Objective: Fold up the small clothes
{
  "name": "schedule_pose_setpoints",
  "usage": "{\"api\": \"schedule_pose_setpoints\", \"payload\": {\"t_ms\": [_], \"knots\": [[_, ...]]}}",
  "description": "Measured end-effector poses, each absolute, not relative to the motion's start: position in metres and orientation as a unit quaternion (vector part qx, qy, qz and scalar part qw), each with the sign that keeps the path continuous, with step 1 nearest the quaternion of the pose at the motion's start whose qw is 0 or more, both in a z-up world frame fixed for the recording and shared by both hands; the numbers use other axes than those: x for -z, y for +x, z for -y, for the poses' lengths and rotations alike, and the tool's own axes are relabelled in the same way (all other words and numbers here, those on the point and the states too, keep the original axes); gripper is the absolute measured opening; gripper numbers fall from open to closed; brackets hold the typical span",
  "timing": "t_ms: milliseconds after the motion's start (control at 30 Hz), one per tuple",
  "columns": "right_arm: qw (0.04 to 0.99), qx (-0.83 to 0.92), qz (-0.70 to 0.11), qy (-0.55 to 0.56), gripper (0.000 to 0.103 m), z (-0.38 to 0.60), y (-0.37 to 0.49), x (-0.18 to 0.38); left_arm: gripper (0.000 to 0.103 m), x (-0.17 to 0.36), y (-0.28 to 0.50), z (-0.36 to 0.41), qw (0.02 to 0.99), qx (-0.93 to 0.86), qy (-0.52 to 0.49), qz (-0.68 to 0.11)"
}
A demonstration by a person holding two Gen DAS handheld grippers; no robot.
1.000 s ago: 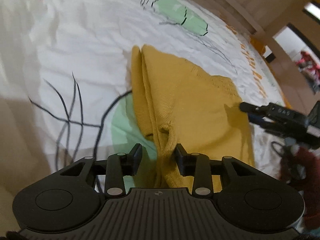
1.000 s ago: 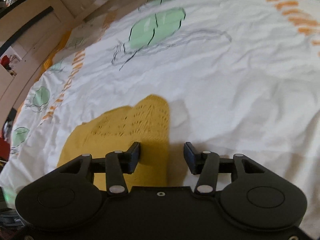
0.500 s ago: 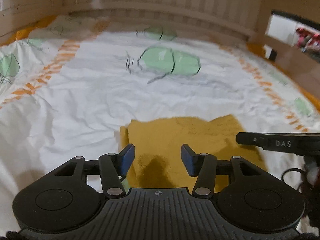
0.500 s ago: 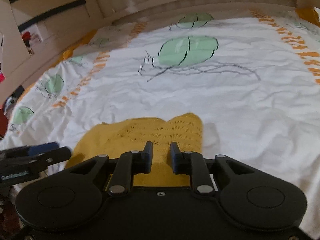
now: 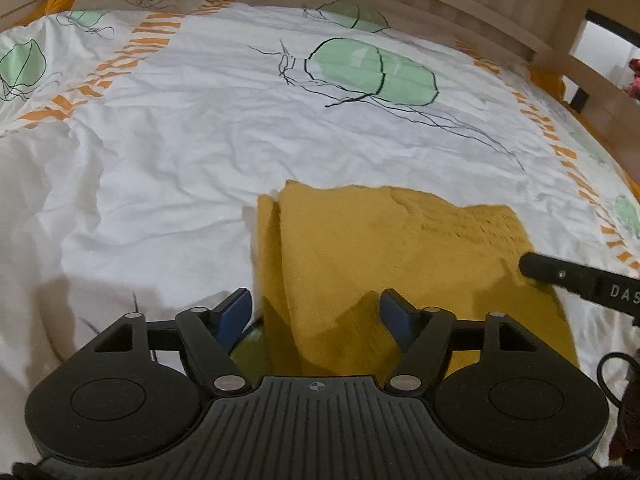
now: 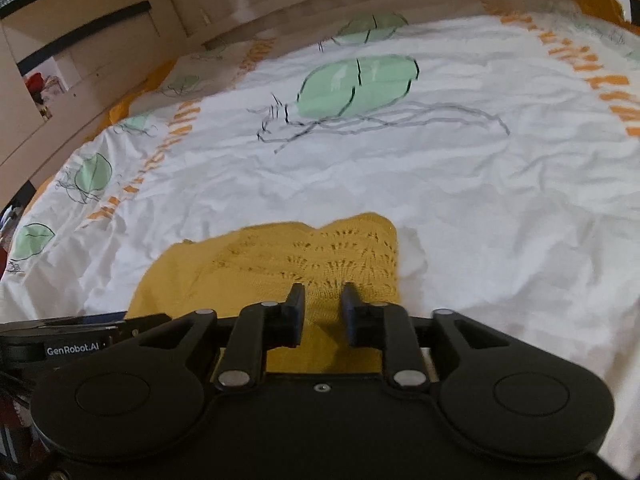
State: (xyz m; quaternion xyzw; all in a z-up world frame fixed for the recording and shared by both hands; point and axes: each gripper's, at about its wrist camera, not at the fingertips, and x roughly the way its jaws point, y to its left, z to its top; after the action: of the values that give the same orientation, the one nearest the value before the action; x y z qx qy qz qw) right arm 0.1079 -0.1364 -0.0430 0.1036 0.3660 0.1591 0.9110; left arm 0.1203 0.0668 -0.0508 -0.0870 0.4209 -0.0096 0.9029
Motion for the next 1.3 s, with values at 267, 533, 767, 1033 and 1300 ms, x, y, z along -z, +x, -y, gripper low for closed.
{"api": "schedule_pose_setpoints", "payload": {"t_ms": [267,533,767,1033,1300], "knots": [[0.931,-0.132,-0.335,0.067,0.086,0.134,0.067,0.026,0.103,0.035,0.088,-0.057,0.917,-0.021,-0.056,-0.394],[0.931,-0.118,-0.334,0.086,0.103,0.140,0.038,0.017,0.103,0.025,0.062,-0.049,0.919,-0.033,-0.049,-0.389],[0.931,-0.106,-0.343,0.067,0.103,0.130,0.011,0.011,0.103,0.021,0.042,-0.038,0.909,-0.002,-0.060,-0.413],[0.926,-0.094,-0.357,0.083,0.103,0.132,-0.016,0.007,0.102,0.009,0.020,-0.023,0.907,-0.018,-0.031,-0.419],[0.921,-0.078,-0.365,0.108,0.103,0.144,-0.032,0.002,0.102,-0.002,0.009,-0.018,0.898,-0.056,-0.017,-0.436]]}}
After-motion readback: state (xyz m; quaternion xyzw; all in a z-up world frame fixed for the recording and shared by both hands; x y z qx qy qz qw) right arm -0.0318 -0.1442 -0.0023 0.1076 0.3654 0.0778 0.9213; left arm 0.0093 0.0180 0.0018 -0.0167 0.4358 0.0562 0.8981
